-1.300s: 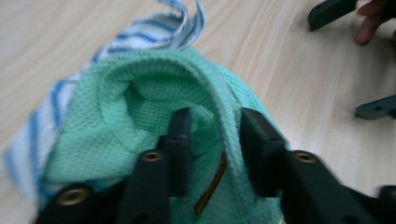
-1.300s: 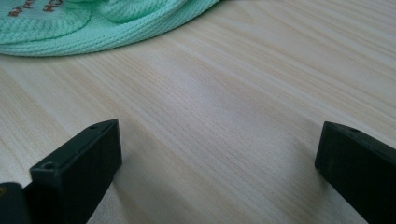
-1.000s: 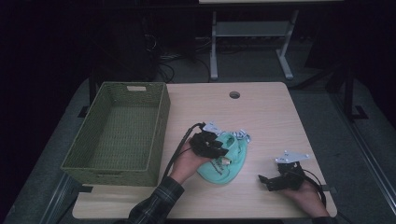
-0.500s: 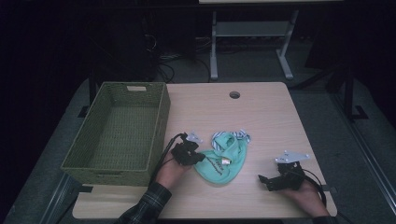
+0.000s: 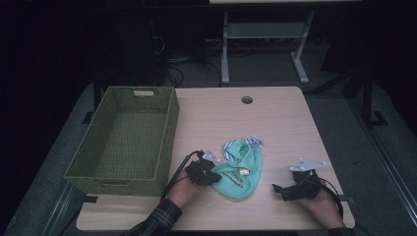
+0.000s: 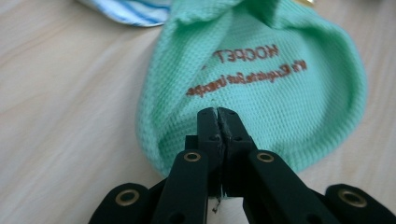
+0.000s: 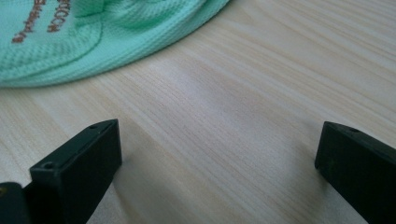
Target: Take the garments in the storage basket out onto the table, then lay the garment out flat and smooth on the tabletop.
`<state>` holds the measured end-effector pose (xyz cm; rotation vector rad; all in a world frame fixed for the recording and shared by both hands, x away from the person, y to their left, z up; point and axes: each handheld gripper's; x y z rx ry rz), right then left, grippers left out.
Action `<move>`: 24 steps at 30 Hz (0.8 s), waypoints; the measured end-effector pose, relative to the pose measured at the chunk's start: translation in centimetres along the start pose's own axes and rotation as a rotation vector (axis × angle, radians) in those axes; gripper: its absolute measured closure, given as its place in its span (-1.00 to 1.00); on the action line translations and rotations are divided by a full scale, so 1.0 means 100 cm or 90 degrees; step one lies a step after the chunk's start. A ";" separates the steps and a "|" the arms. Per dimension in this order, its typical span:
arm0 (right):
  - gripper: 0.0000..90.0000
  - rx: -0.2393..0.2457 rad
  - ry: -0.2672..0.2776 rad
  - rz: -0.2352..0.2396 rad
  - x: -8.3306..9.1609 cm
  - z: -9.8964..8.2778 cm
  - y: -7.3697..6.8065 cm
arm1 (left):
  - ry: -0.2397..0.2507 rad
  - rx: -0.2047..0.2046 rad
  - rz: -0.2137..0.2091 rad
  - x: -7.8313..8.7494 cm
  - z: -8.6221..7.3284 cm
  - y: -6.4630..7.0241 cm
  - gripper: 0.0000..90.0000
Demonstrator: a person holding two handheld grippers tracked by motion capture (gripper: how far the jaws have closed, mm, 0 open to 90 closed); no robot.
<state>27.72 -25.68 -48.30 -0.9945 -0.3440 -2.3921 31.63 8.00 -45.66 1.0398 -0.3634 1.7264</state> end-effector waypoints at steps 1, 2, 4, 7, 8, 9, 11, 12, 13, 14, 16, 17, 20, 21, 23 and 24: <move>-1.00 0.002 -0.001 0.000 0.000 0.000 0.000 | 0.001 -0.004 -0.004 -0.001 0.000 0.001 0.96; -1.00 0.000 -0.005 0.000 0.000 0.001 0.000 | 0.006 -0.004 -0.007 -0.002 0.000 0.002 0.96; -0.98 0.002 -0.020 -0.001 0.000 0.004 0.000 | 0.007 -0.006 -0.011 -0.002 0.000 0.002 0.96; -0.79 -0.005 -0.022 0.000 0.002 0.008 0.002 | 0.012 -0.006 -0.022 -0.002 -0.001 -0.001 0.97; -0.76 -0.015 -0.019 0.005 0.002 0.010 0.003 | 0.018 0.000 -0.025 -0.002 -0.002 -0.001 0.98; -0.68 -0.013 -0.015 0.005 0.002 0.012 0.005 | 0.024 0.006 -0.027 -0.003 -0.002 -0.001 0.98; -0.60 -0.015 0.000 0.007 0.002 0.017 0.008 | 0.017 -0.001 -0.024 -0.002 -0.002 -0.001 0.98; -0.53 -0.012 0.007 0.007 0.002 0.019 0.009 | 0.012 -0.007 -0.021 -0.002 -0.001 -0.001 0.98; -0.48 -0.011 0.016 0.009 0.002 0.022 0.011 | 0.010 -0.010 -0.019 -0.002 -0.001 -0.001 0.98; -0.44 -0.008 0.022 0.012 0.002 0.025 0.012 | 0.013 -0.006 -0.017 -0.002 -0.001 0.000 0.98; -0.33 -0.008 0.034 0.013 0.002 0.030 0.014 | 0.015 -0.006 -0.018 -0.002 -0.001 0.000 0.98; -0.28 -0.006 0.038 0.018 0.002 0.034 0.016 | 0.020 0.001 -0.020 -0.002 -0.002 0.000 0.98; -0.08 -0.002 0.048 0.026 -0.001 0.042 0.021 | 0.021 -0.004 -0.024 -0.002 -0.003 -0.001 0.97; 0.00 0.001 0.055 0.029 -0.002 0.045 0.024 | 0.028 0.003 -0.024 -0.003 -0.003 0.000 0.98; 0.09 0.001 0.059 0.042 -0.004 0.051 0.028 | 0.023 -0.004 -0.025 -0.002 -0.003 -0.001 0.98; 0.14 -0.001 0.059 0.049 -0.006 0.054 0.030 | 0.025 0.000 -0.027 -0.002 -0.003 -0.002 0.98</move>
Point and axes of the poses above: each handheld gripper's, and its own axes: x roughly backward along the jaws, z roughly out of its top, y roughly to its right, and after that the axes turned 6 degrees about -z, right-handed
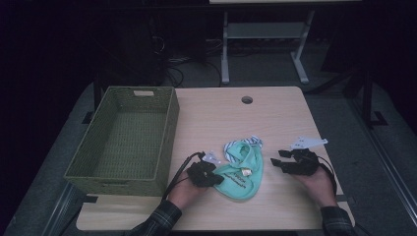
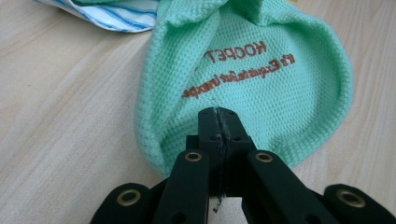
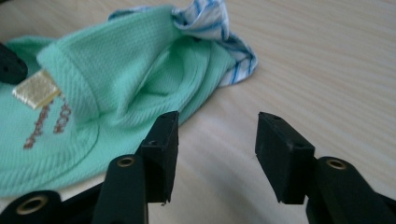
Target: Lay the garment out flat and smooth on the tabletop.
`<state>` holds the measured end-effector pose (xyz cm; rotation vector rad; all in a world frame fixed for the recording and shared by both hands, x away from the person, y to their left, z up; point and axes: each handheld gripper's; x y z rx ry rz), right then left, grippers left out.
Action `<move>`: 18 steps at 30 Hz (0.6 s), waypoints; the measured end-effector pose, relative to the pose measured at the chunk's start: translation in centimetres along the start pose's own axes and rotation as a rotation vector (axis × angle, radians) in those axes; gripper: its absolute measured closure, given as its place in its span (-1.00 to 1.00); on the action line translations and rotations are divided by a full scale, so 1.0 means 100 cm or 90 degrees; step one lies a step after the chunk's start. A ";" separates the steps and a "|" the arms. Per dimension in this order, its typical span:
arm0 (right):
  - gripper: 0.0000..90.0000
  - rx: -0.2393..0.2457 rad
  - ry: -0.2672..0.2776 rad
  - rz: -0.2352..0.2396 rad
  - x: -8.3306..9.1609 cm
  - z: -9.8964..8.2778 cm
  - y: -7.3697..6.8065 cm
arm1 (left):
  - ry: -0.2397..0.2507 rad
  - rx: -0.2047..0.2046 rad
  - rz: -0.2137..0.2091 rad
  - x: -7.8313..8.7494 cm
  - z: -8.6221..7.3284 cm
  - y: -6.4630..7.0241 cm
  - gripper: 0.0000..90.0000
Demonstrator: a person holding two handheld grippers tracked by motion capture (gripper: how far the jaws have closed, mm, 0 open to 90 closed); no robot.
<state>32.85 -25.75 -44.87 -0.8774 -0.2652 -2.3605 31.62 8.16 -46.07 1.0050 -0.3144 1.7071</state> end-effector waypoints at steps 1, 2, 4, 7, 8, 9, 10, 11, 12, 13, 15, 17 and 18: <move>0.19 -0.002 0.001 0.007 -0.002 0.002 0.002 | 0.002 0.003 -0.002 0.000 0.000 0.000 0.98; 0.22 -0.003 -0.001 0.011 -0.005 0.004 0.004 | 0.007 0.009 -0.004 0.000 0.000 0.000 0.98; 0.31 -0.001 -0.007 0.010 -0.009 0.007 0.006 | 0.007 0.010 -0.006 -0.001 0.000 0.000 0.98; 0.41 -0.001 -0.007 0.016 -0.017 0.014 0.010 | 0.004 0.007 -0.005 0.000 0.000 -0.001 0.98; 0.42 0.007 -0.003 0.015 -0.019 0.016 0.011 | 0.007 0.010 -0.006 0.000 0.000 -0.001 0.98; 0.42 0.003 -0.003 0.018 -0.021 0.018 0.012 | 0.007 0.011 -0.007 0.000 0.000 -0.001 0.98; 0.46 -0.002 -0.003 0.023 -0.024 0.021 0.013 | 0.007 0.010 -0.008 0.000 0.000 -0.001 0.98; 0.49 0.000 -0.002 0.028 -0.026 0.023 0.013 | 0.007 0.010 -0.008 0.000 0.000 -0.001 0.98; 0.52 0.002 -0.005 0.027 -0.028 0.025 0.012 | 0.007 0.010 -0.008 0.000 0.000 -0.001 0.98; 0.54 0.006 -0.007 0.027 -0.031 0.027 0.013 | 0.007 0.010 -0.008 0.000 0.000 -0.001 0.98; 0.58 0.009 -0.005 0.032 -0.037 0.031 0.013 | 0.007 0.010 -0.007 0.000 0.000 -0.001 0.98; 0.62 0.009 -0.006 0.038 -0.042 0.035 0.013 | 0.006 0.008 -0.005 0.000 0.000 -0.001 0.98; 0.62 0.006 -0.012 0.040 -0.045 0.037 0.011 | 0.004 0.006 -0.005 0.000 0.000 -0.001 0.98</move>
Point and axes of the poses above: each handheld gripper's, and its own axes: x roughly backward along the jaws, z roughly out of its top, y roughly to its right, and after that the axes turned 6 degrees about -z, right-handed
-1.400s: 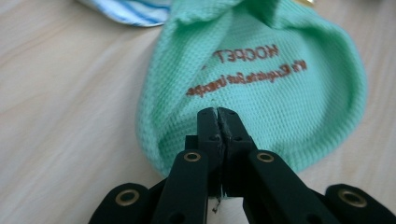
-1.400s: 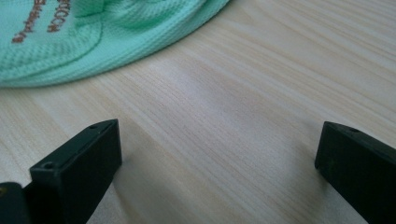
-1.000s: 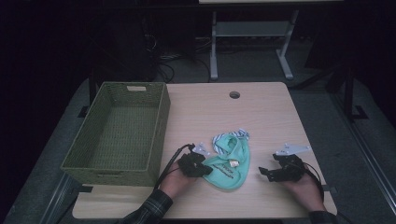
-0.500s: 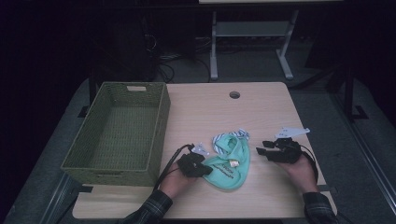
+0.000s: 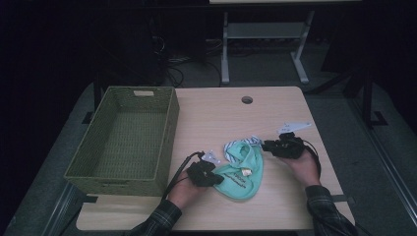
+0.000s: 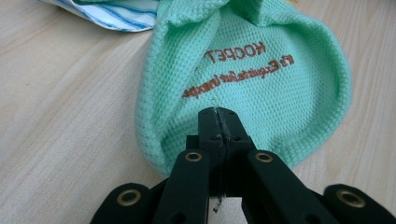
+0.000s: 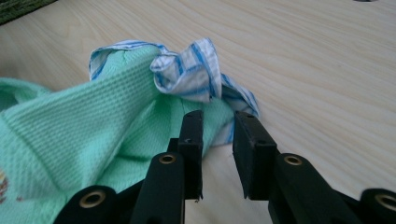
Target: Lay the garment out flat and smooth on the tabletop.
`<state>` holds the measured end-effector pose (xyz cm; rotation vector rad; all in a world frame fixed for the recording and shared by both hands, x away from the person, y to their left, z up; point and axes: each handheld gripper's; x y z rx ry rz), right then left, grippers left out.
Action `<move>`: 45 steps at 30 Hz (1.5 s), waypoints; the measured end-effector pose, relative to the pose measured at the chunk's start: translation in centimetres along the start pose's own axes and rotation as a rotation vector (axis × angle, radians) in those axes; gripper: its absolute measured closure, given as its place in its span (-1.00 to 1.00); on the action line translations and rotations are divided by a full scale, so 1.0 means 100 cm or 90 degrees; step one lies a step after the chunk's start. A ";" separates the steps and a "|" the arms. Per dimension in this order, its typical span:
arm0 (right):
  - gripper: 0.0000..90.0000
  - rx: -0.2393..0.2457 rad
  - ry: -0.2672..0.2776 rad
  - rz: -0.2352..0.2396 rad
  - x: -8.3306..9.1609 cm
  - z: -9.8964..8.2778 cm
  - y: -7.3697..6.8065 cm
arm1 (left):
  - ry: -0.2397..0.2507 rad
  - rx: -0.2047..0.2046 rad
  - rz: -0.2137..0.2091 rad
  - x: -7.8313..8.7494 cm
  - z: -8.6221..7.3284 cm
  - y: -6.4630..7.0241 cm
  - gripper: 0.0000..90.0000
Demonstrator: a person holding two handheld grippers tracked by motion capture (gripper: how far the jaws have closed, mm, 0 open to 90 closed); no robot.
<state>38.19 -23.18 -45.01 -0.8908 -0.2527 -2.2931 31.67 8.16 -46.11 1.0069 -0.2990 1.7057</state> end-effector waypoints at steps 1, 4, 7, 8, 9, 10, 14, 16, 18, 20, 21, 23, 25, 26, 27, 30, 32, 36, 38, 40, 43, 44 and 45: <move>0.62 0.001 -0.004 -0.001 -0.003 0.002 0.000 | 0.000 0.000 0.000 0.000 0.000 0.000 0.98; 0.63 -0.009 -0.011 0.005 -0.014 0.006 0.002 | -0.001 -0.001 -0.001 0.000 0.000 0.000 0.98; 0.64 -0.013 -0.028 0.011 -0.022 0.010 0.002 | -0.001 -0.002 -0.002 0.000 0.000 -0.001 0.98; 0.63 -0.009 -0.033 0.013 -0.026 0.011 0.002 | -0.001 -0.003 -0.002 0.000 0.000 0.000 0.98; 0.64 -0.011 -0.039 0.013 -0.029 0.011 0.001 | -0.002 -0.003 -0.002 0.000 0.000 -0.001 0.98; 0.64 -0.007 -0.041 0.016 -0.032 0.012 0.001 | -0.002 -0.005 -0.002 0.000 0.000 -0.001 0.98; 0.72 -0.003 -0.063 0.016 -0.041 0.013 -0.002 | 0.000 -0.003 -0.003 0.000 0.000 -0.001 0.98; 0.81 -0.003 -0.063 0.017 -0.043 0.011 -0.004 | 0.001 -0.002 -0.004 0.000 0.000 -0.001 0.98; 0.93 -0.005 -0.061 0.014 -0.043 0.011 -0.003 | 0.001 -0.003 -0.004 0.000 0.000 -0.001 0.98; 0.98 -0.001 -0.065 0.015 -0.043 0.011 -0.004 | -0.002 -0.004 -0.003 0.000 0.001 -0.001 0.98; 0.99 -0.001 -0.066 0.014 -0.043 0.011 -0.004 | -0.003 -0.005 -0.002 0.000 0.001 -0.001 0.98; 0.99 -0.001 -0.065 0.010 -0.041 0.013 -0.004 | -0.005 -0.007 0.000 0.000 0.001 0.000 0.98; 1.00 -0.002 -0.060 0.006 -0.039 0.014 -0.003 | -0.004 -0.007 0.001 0.000 0.001 0.000 0.98; 1.00 -0.004 -0.057 0.004 -0.037 0.015 -0.002 | -0.005 -0.008 0.001 0.000 0.001 0.000 0.98; 1.00 -0.005 -0.055 0.001 -0.036 0.016 -0.001 | -0.005 -0.008 0.001 0.000 0.001 0.000 0.98; 1.00 -0.003 -0.055 -0.008 -0.034 0.018 0.002 | -0.006 -0.010 0.002 0.000 0.001 0.000 0.98; 1.00 0.001 -0.051 -0.017 -0.033 0.018 0.006 | -0.013 -0.016 0.002 0.001 0.001 -0.001 0.98; 1.00 -0.006 -0.060 -0.034 -0.030 0.020 0.013 | -0.009 -0.012 0.001 0.000 0.001 -0.001 0.98; 1.00 -0.010 -0.063 -0.043 -0.028 0.020 0.018 | -0.003 -0.007 0.002 0.000 0.001 0.000 0.98; 1.00 -0.014 -0.067 -0.054 -0.026 0.020 0.023 | -0.004 -0.007 0.001 0.000 0.001 0.000 0.98; 1.00 -0.024 -0.072 -0.067 -0.024 0.018 0.030 | -0.004 -0.007 0.002 0.000 0.001 0.000 0.98; 1.00 -0.023 -0.074 -0.074 -0.023 0.017 0.033 | -0.003 -0.007 0.002 0.000 0.001 0.000 0.98; 1.00 -0.027 -0.075 -0.078 -0.023 0.016 0.035 | -0.003 -0.007 0.002 0.000 0.001 0.000 0.98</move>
Point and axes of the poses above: each handheld gripper's, and its own axes: x roughly backward along the jaws, z roughly out of its top, y roughly to its right, and after that the axes turned 6 degrees about -z, right-handed
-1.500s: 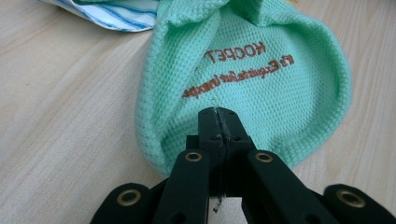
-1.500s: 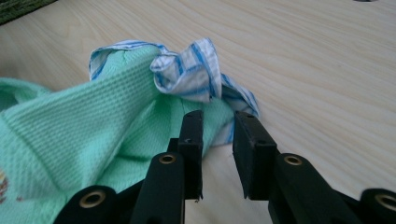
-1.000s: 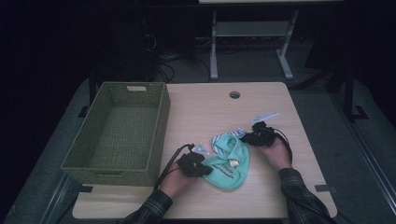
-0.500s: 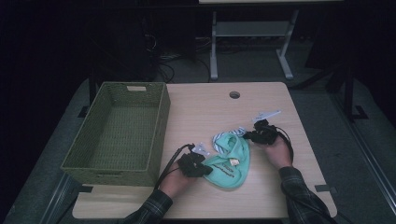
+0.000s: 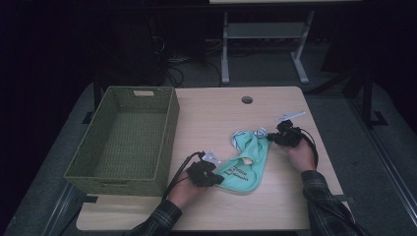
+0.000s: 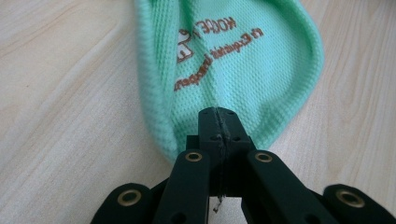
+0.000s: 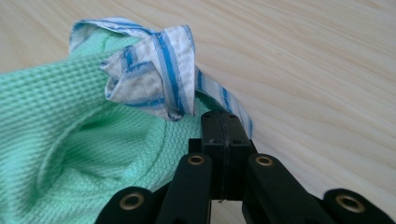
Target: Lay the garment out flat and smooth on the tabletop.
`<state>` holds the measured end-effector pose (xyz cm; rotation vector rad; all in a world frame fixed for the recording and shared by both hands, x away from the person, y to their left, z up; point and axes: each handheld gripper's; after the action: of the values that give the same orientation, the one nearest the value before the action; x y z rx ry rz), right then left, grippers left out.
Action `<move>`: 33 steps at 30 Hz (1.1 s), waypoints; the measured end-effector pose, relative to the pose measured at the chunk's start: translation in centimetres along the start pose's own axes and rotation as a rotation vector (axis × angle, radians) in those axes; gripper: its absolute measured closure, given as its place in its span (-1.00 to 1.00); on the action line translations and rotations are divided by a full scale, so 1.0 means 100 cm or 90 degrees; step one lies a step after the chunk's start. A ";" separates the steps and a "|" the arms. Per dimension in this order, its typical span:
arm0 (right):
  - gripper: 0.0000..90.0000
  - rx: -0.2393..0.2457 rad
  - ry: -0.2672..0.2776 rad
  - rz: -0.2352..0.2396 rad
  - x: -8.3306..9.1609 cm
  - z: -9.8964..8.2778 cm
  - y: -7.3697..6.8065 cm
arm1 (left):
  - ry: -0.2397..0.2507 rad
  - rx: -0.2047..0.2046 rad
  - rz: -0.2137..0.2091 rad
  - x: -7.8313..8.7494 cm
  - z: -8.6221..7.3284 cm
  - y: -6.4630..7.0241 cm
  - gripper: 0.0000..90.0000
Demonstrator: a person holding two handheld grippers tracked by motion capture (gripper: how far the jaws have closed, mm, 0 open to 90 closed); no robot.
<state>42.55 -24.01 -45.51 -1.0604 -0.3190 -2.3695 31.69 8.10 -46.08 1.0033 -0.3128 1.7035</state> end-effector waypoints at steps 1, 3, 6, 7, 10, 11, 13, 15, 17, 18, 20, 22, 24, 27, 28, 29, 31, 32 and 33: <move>1.00 -0.004 -0.002 -0.004 0.000 -0.001 0.002 | 0.000 0.000 0.000 0.000 0.000 0.000 0.98; 1.00 -0.007 -0.011 -0.010 -0.003 -0.005 0.004 | 0.001 0.000 0.000 0.000 0.000 0.000 0.98; 1.00 -0.023 -0.005 -0.001 -0.007 -0.011 0.006 | 0.001 0.000 0.000 0.000 0.000 0.000 0.98; 0.99 -0.027 -0.006 0.002 -0.006 -0.011 0.006 | 0.000 0.000 0.000 0.000 0.000 0.000 0.98; 0.89 -0.025 0.009 0.005 0.004 -0.007 0.006 | 0.001 0.001 0.000 0.000 0.000 0.000 0.98; 0.87 -0.022 0.014 -0.004 0.009 -0.004 0.007 | -0.003 -0.006 0.001 0.000 0.000 0.000 0.98; 0.83 -0.022 0.029 -0.005 0.020 0.002 0.009 | 0.006 0.001 0.002 -0.001 0.000 0.001 0.98; 0.83 -0.019 0.040 -0.005 0.029 0.010 0.009 | 0.006 0.002 0.002 -0.001 0.000 0.001 0.98; 0.83 -0.010 0.049 0.000 0.036 0.016 0.007 | 0.002 -0.002 0.000 0.000 0.000 0.000 0.98; 0.82 -0.004 0.051 0.003 0.038 0.020 0.004 | 0.002 -0.002 0.000 0.000 0.000 0.000 0.98; 0.82 0.002 0.057 0.013 0.041 0.025 -0.002 | 0.002 -0.002 0.001 0.000 0.000 0.000 0.98; 0.81 0.007 0.059 0.021 0.041 0.029 -0.009 | -0.002 -0.005 0.002 0.000 0.001 0.000 0.98; 0.81 0.016 0.062 0.030 0.038 0.033 -0.016 | 0.004 -0.001 0.002 -0.001 0.001 0.001 0.98; 0.81 0.022 0.055 0.042 0.033 0.038 -0.027 | 0.003 -0.001 0.002 -0.001 0.001 0.000 0.98; 0.81 0.027 0.055 0.048 0.031 0.040 -0.031 | -0.002 -0.006 0.001 -0.001 0.001 0.000 0.98; 0.81 0.031 0.054 0.052 0.029 0.041 -0.035 | 0.001 -0.003 0.001 -0.001 0.001 0.000 0.98; 0.80 0.040 0.051 0.059 0.024 0.044 -0.042 | -0.003 -0.006 0.002 -0.001 0.001 0.000 0.98; 0.80 0.045 0.047 0.062 0.021 0.046 -0.046 | -0.004 -0.006 0.002 -0.001 0.001 0.000 0.98; 0.80 0.052 0.045 0.067 0.018 0.047 -0.048 | -0.004 -0.007 0.001 -0.001 0.002 0.000 0.98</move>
<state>41.82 -18.70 -41.06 -0.9303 -0.3229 -2.2756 31.80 7.97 -46.05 1.0003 -0.3266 1.6989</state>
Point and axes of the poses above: each handheld gripper's, and its own axes: x roughly backward along the jaws, z roughly out of its top, y roughly to its right, and after that the axes turned 6 degrees about -z, right-handed
